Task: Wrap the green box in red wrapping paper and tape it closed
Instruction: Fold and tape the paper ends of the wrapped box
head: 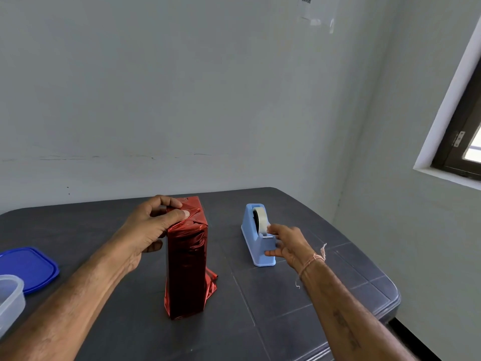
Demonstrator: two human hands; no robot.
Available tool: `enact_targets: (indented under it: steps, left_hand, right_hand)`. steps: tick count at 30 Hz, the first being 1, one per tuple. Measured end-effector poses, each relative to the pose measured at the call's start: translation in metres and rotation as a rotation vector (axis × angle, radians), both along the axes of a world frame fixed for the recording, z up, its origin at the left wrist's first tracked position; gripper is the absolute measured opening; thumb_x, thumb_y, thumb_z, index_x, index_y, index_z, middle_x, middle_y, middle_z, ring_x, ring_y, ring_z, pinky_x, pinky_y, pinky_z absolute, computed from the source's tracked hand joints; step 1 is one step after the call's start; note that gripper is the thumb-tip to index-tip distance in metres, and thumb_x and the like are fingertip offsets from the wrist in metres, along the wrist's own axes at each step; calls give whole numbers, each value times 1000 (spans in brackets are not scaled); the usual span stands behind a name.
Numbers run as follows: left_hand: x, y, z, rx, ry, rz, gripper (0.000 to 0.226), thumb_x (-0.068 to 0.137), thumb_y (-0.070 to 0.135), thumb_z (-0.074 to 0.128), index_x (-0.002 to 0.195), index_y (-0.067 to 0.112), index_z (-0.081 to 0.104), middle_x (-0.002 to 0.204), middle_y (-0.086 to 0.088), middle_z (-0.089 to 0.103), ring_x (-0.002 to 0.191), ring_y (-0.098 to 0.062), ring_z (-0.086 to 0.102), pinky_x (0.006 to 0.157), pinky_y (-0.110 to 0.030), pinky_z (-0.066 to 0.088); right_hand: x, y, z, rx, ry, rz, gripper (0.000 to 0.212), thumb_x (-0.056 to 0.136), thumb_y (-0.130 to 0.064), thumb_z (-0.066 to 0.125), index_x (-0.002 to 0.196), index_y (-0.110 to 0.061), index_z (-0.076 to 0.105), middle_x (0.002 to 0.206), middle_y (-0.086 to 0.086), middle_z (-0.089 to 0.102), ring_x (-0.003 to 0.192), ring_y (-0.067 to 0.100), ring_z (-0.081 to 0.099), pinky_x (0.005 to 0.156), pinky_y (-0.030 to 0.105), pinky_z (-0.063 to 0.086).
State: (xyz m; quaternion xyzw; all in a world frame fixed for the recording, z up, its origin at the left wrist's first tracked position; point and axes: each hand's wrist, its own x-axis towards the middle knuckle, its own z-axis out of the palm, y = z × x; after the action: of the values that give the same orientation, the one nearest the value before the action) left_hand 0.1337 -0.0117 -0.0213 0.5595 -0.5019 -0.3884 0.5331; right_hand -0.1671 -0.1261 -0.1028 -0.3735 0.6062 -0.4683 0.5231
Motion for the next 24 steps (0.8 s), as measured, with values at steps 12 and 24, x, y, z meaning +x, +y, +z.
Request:
enact_targets:
  steps: [12, 24]
  left_hand:
    - [3, -3, -3, 5, 10, 0, 19, 85, 31, 81, 101, 28, 73, 111, 3, 66, 83, -11, 56, 54, -24, 44]
    - [3, -3, -3, 13, 13, 0, 21, 84, 32, 81, 103, 27, 73, 107, 4, 65, 86, -11, 56, 56, -25, 45]
  right_hand:
    - [2, 11, -18, -33, -98, -76, 38, 90, -18, 77, 116, 5, 62, 106, 12, 62, 100, 29, 67, 61, 36, 64]
    - [4, 23, -48, -97, -202, -160, 15, 91, -14, 75, 86, -3, 66, 105, 14, 65, 110, 30, 66, 82, 35, 63]
